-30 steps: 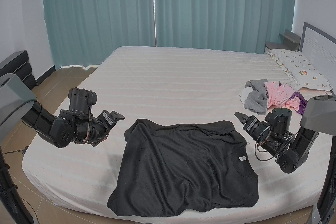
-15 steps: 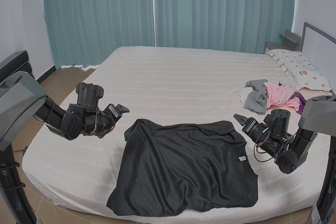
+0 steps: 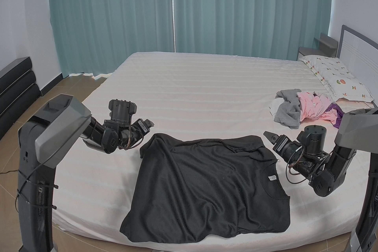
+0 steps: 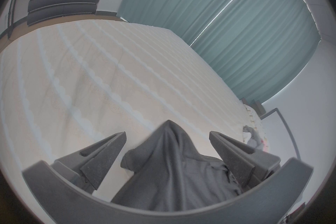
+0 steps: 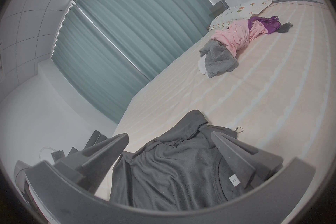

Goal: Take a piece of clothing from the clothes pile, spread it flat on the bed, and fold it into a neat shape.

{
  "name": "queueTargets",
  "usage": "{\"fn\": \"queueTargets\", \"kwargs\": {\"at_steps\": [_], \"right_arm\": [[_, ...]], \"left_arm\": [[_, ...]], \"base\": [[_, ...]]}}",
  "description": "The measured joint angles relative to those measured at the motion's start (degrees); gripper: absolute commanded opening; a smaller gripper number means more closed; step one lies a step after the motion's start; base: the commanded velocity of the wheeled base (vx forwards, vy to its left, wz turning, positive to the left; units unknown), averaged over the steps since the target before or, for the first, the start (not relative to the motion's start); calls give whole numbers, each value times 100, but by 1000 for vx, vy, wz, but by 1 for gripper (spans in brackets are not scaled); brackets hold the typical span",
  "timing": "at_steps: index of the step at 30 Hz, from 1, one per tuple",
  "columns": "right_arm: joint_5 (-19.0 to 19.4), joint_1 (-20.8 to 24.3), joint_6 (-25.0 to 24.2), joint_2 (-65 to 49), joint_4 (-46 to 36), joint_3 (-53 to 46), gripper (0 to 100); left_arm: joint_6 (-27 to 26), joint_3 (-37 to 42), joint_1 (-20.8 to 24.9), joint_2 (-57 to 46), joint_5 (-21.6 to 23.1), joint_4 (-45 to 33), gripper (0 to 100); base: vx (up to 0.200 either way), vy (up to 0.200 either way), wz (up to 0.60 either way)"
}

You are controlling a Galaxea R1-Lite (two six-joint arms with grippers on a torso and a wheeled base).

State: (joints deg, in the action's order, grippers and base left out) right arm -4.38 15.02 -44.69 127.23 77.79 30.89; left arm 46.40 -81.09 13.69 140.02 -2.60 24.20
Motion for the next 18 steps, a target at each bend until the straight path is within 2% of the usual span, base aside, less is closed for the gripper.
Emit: {"fn": "queueTargets", "kwargs": {"at_steps": [6, 18], "right_arm": [[-2, -17, 5, 27, 5, -20, 100], [4, -66, -13, 251, 145, -46, 100]], "left_arm": [[-80, -284, 33, 477, -90, 11, 100], [-50, -272, 74, 708, -115, 5, 100]], "base": [[0, 0, 0], [0, 0, 0]]}}
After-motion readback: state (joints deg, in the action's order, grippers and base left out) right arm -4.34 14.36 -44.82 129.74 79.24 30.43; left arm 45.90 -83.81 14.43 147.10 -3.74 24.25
